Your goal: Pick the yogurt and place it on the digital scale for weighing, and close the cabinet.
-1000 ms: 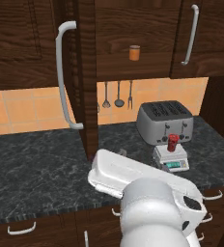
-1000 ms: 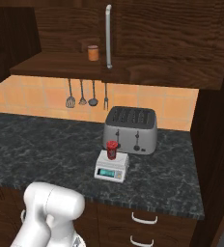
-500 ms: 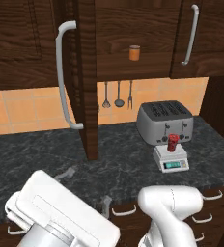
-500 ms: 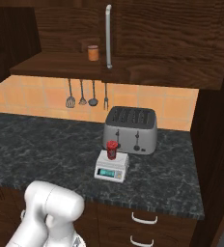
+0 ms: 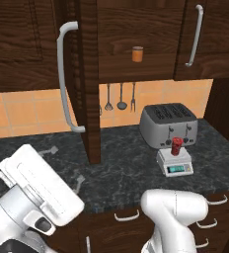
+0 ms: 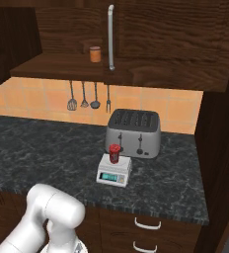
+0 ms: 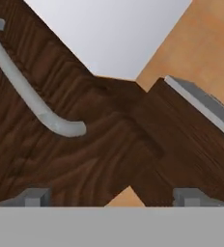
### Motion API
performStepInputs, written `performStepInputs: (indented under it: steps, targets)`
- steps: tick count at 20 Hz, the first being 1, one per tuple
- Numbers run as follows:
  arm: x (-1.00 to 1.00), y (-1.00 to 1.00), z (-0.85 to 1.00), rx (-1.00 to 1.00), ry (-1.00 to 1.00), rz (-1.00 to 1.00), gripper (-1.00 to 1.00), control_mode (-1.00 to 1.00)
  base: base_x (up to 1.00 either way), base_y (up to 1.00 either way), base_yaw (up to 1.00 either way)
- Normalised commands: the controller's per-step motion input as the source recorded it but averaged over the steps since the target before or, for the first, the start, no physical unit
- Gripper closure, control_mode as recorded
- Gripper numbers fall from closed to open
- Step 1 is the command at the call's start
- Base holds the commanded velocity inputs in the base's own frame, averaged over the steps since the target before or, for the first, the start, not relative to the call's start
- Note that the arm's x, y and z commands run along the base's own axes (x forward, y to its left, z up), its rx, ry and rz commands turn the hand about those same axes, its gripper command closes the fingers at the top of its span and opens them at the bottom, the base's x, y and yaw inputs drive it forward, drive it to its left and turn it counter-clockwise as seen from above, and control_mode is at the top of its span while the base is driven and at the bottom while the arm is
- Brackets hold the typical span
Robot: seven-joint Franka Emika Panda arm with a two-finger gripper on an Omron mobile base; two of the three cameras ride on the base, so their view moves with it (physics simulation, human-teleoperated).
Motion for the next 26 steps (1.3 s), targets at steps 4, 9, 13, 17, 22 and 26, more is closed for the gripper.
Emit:
performStepInputs:
  steps: [4, 9, 13, 17, 22, 26]
  targets:
    - [0.86, -0.20, -0.08, -0.19, -0.06, -0.36, -1.00, -1.00, 0.00, 0.00, 0.00]
    - [0.37, -0.65, 0.16, -0.17, -0.05, -0.35, -1.00, -1.00, 0.00, 0.00, 0.00]
    - [0.00, -0.98, 0.44, -0.15, -0.15, -0.28, -1.00, -1.00, 0.00, 0.00, 0.00]
    - [0.00, -1.00, 0.46, -0.09, -0.10, -0.26, -1.00, -1.00, 0.00, 0.00, 0.00]
    - [0.00, -1.00, 0.64, -0.01, -0.06, -0.21, -1.00, -1.00, 0.00, 0.00, 0.00]
    - [0.37, -0.97, 0.59, -0.01, 0.06, -0.22, -1.00, -1.00, 0.00, 0.00, 0.00]
